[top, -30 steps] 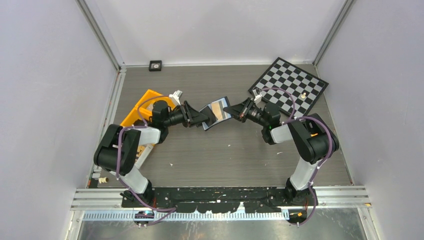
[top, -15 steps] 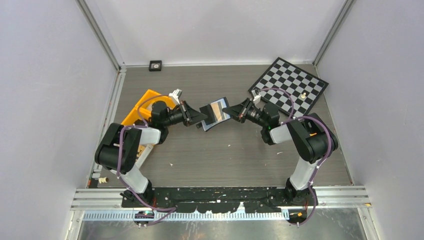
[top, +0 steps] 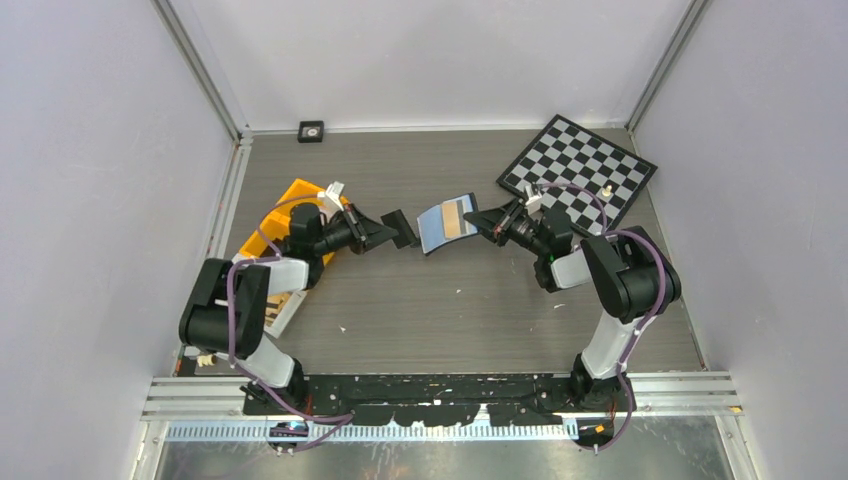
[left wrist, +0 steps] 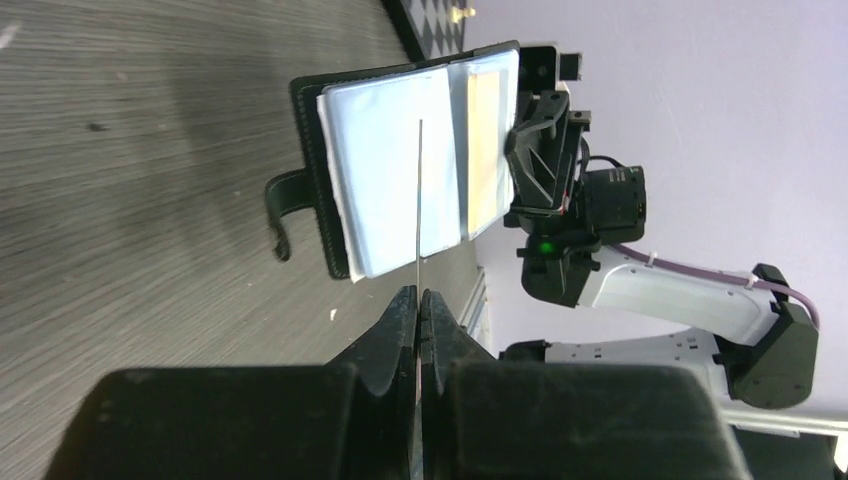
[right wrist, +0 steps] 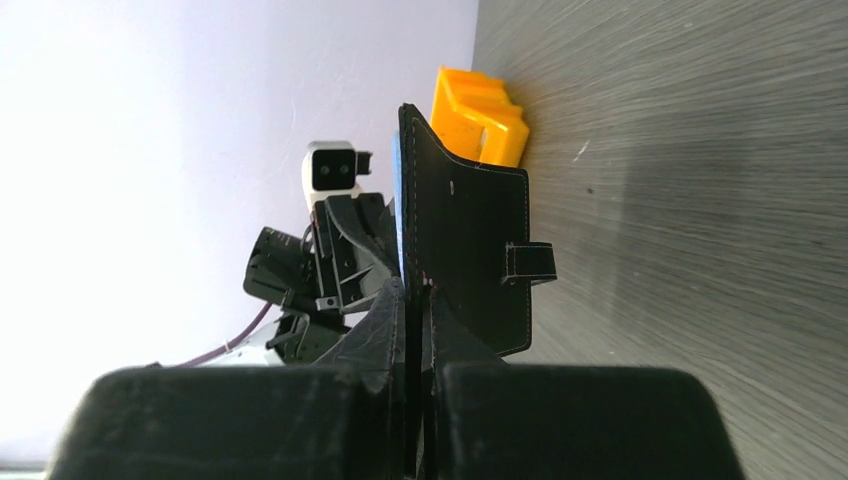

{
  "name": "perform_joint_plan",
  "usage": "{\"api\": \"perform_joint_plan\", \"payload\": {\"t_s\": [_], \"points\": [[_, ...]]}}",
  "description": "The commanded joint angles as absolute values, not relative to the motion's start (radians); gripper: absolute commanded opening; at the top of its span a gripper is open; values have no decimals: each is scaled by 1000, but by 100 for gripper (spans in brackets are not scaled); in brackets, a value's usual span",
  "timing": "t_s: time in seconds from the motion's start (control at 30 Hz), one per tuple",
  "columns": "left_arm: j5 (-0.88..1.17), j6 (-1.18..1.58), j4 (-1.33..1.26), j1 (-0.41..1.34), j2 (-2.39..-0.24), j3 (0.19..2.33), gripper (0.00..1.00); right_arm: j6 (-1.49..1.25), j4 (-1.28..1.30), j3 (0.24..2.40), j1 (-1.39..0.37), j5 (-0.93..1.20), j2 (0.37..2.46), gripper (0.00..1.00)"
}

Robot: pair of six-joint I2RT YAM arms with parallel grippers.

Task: Take the credit cards out of the card holder
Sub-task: Remove the credit card from the card holder, then place the card holder at the center of the board.

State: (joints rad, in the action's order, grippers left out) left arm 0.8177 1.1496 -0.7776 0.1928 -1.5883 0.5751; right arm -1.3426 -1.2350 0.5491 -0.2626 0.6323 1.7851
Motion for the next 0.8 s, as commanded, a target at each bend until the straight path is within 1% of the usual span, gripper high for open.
{"api": "perform_joint_plan", "payload": {"t_s": [0.0, 0.23, 0.43, 0.57, 0.77], "points": [[761, 1063, -655, 160, -1514, 562, 0, -1351, -1285, 534, -235, 598, 1795, 1], [694, 979, -486, 108, -1424, 565, 0, -1319, -1204, 544, -227, 593, 1799, 1], [552, 878, -270, 95, -1319, 579, 0, -1270, -1100, 556, -226, 583, 1775, 0], [499, 849, -219, 94, -1270, 582, 0, -1243, -1047, 559, -227, 572, 1752, 1], [443, 833, -141, 92, -1270, 610, 0, -1229, -1002, 566, -227, 565, 1742, 0]]}}
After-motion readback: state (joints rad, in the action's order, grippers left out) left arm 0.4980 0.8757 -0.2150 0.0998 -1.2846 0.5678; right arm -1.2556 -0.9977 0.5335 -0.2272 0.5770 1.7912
